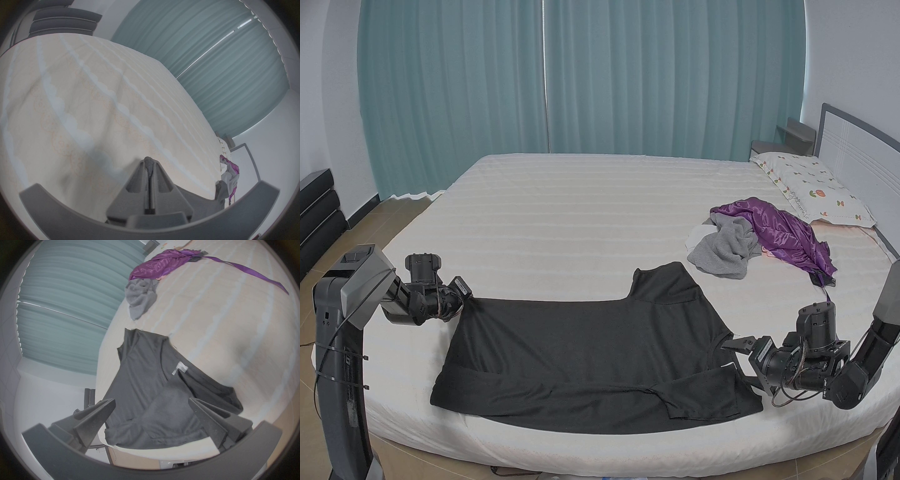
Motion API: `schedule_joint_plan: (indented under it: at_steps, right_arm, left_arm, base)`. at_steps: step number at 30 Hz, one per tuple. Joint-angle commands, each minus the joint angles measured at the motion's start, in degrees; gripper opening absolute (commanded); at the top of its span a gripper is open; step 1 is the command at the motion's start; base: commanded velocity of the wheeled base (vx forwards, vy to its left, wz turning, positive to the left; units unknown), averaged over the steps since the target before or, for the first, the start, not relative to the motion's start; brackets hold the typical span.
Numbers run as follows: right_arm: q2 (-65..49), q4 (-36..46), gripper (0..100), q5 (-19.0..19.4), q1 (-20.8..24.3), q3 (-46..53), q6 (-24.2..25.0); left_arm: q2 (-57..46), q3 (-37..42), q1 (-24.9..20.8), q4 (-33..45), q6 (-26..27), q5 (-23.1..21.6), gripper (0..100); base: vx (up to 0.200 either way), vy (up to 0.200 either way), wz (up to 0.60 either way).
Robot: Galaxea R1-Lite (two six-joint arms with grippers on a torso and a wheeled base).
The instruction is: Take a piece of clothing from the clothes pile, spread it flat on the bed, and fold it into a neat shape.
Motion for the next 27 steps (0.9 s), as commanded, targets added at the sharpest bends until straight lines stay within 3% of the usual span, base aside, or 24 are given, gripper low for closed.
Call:
schedule_joint_plan:
  at_steps: [1, 5, 9, 13, 15, 16, 21, 27]
  right_arm:
    - [2.66, -0.33, 100, -0.11, -0.07, -4.55, -2.06]
    - [7.32, 1.25, 100, 0.06, -2.53, -12.63, -8.39]
    - [10.75, 4.06, 100, 0.15, -4.28, -20.63, -9.80]
    - [22.35, 9.34, 100, 2.08, -5.51, -34.87, -16.30]
    - [22.35, 9.34, 100, 2.08, -5.51, -34.87, -16.30]
    - [26.30, 12.50, 100, 2.61, -6.31, -43.04, -19.38]
    - [32.28, 21.55, 100, 2.96, -6.04, -55.52, -22.10]
    - [37.47, 24.10, 100, 2.52, -5.78, -67.04, -26.14]
  left_arm:
    - [-3.03, 1.14, -0.04, -0.10, -1.99, 0.08, 0]
    - [-3.29, 1.41, -0.13, -0.27, -2.25, -0.01, 0]
    - [-3.29, 1.67, -0.21, -0.27, -3.57, 0.08, 0]
    - [-3.91, 2.11, -0.21, -0.27, -6.12, -0.10, 0]
    - [-3.91, 2.11, -0.21, -0.27, -6.12, -0.10, 0]
    - [-3.73, 2.64, -0.21, -0.36, -6.12, -0.45, 0]
    - [-3.82, 3.16, -0.13, -0.36, -6.12, -0.71, 0]
    - [-3.47, 3.25, -0.13, -0.45, -6.12, -0.71, 0]
  base:
    - [0.000, 0.000, 0.00]
    - [0.000, 0.000, 0.00]
    - [0.000, 0.000, 0.00]
    - [0.000, 0.000, 0.00]
    - [0.000, 0.000, 0.00]
    - [0.000, 0.000, 0.00]
    - [0.000, 0.000, 0.00]
    - [0.000, 0.000, 0.00]
